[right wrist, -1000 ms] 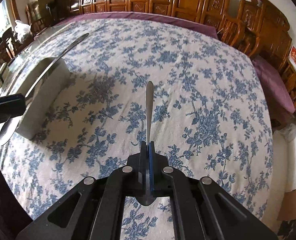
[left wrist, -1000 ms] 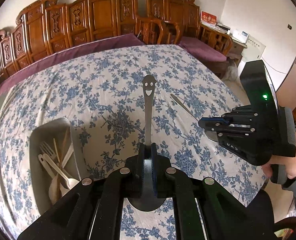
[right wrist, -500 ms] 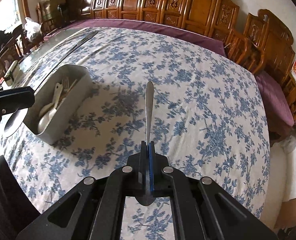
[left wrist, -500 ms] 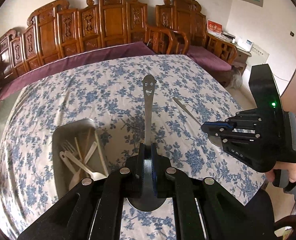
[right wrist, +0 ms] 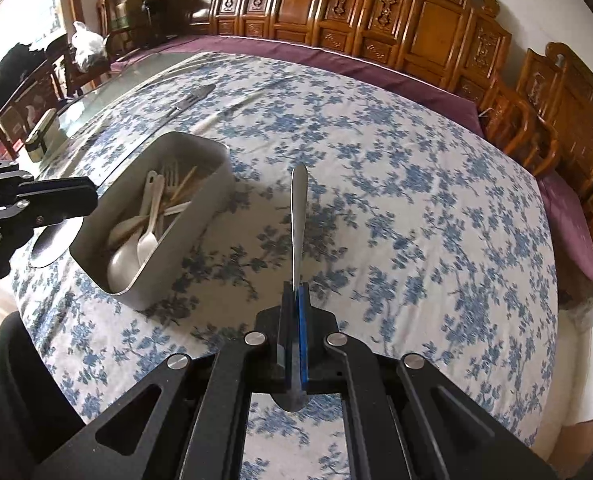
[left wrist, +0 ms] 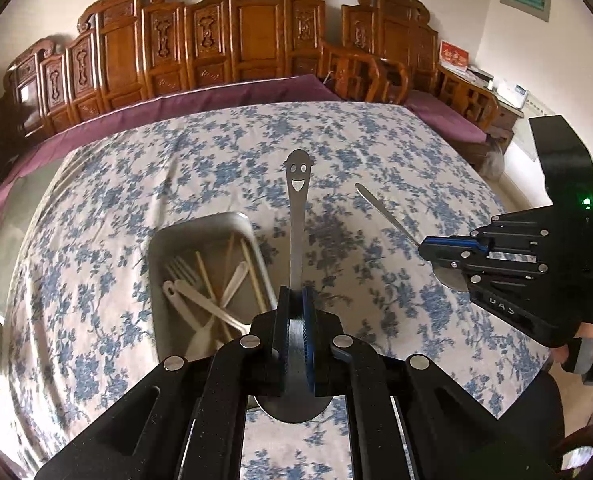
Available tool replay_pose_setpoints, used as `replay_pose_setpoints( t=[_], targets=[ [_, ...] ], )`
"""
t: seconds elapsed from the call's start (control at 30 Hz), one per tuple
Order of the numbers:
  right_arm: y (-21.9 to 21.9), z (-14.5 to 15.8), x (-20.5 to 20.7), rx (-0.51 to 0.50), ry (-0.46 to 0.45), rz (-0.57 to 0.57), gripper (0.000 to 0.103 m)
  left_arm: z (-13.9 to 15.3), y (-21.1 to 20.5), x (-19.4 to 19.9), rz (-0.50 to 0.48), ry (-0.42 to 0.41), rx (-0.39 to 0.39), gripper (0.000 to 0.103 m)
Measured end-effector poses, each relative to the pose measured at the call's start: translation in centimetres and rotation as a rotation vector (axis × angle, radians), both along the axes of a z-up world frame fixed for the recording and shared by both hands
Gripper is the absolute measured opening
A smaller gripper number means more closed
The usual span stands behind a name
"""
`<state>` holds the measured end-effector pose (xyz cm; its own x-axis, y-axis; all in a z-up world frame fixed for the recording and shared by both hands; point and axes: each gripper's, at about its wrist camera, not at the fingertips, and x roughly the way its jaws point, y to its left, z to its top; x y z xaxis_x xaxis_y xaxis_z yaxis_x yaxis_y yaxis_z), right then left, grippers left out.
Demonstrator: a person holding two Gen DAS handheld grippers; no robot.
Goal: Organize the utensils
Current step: 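Carry the steel spoon into the grey tray and open the left gripper while the right holds the knife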
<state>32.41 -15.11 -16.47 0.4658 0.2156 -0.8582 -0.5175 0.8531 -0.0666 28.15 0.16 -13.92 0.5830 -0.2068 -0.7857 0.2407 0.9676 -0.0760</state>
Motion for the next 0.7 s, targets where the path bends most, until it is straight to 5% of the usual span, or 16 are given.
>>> replay_pose_setpoints(
  t=[0.7],
  targets=[
    [4.5, -1.3, 0.8, 0.020, 0.033, 0.068, 0.003, -8.0, 5.0, 3.9, 0.091, 0.157, 0.035, 0.005]
  ],
)
